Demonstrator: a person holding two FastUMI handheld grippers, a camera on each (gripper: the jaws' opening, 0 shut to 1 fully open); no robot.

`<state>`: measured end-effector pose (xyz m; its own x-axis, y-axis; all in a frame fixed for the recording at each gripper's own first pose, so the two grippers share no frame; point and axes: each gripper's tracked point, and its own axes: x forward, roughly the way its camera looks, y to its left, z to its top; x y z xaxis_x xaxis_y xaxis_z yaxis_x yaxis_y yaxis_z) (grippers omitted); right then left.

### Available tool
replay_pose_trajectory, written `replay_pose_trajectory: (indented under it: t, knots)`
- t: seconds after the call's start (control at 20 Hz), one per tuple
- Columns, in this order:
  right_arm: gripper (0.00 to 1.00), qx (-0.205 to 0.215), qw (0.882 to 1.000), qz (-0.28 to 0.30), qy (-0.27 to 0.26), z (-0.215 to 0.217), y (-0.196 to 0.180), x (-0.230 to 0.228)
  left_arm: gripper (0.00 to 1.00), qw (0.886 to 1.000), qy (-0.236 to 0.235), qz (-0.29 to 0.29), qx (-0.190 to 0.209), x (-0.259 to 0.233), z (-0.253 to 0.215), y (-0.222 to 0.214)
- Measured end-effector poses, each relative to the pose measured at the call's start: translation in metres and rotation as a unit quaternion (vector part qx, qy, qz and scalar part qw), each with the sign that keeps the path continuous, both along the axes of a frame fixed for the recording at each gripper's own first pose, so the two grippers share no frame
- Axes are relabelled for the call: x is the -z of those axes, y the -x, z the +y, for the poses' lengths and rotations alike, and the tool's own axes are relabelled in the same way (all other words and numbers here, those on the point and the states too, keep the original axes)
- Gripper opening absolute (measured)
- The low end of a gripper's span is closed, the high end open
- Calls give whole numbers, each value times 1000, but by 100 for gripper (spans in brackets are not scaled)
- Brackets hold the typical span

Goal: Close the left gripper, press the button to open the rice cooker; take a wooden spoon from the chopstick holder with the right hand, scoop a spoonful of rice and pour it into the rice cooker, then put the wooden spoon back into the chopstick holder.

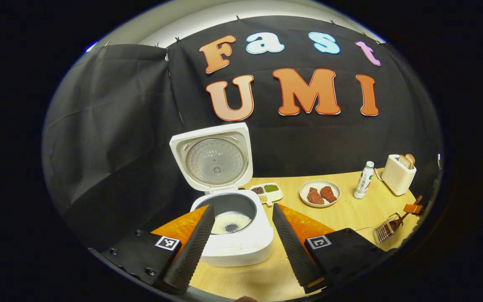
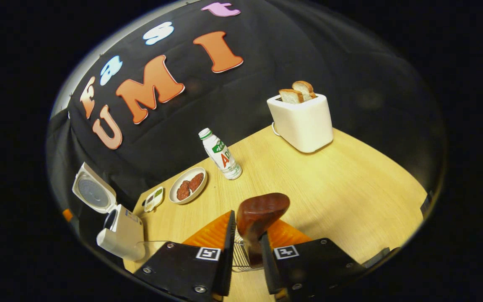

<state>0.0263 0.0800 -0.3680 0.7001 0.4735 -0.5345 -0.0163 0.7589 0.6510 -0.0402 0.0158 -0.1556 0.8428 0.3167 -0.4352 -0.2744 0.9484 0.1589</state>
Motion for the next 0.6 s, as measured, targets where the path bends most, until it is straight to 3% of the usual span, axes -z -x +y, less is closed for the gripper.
replay_pose_trajectory:
  t: [0.05, 0.1, 0.15, 0.25, 0.35, 0.6]
  knots:
    - [36, 8, 1000, 6, 2, -6, -2, 1, 92, 1000, 1, -1, 4, 0, 0, -3]
    - [52, 15, 1000, 7, 4, -10, -1, 3, 92, 1000, 1, -4, 10, -4, 1, -8]
    - [53, 22, 1000, 3, 8, -15, 1, -1, 92, 1000, 2, -8, 15, -7, 3, -12]
    - [77, 34, 999, -11, 20, -28, 5, -17, 92, 1000, 5, -20, 17, -18, 12, -25]
    - [86, 43, 998, -23, 38, -41, 11, -31, 92, 999, 15, -34, 16, -31, 26, -40]
    - [89, 57, 990, -87, 92, -64, 21, -91, 95, 997, 37, -64, 16, -63, 62, -76]
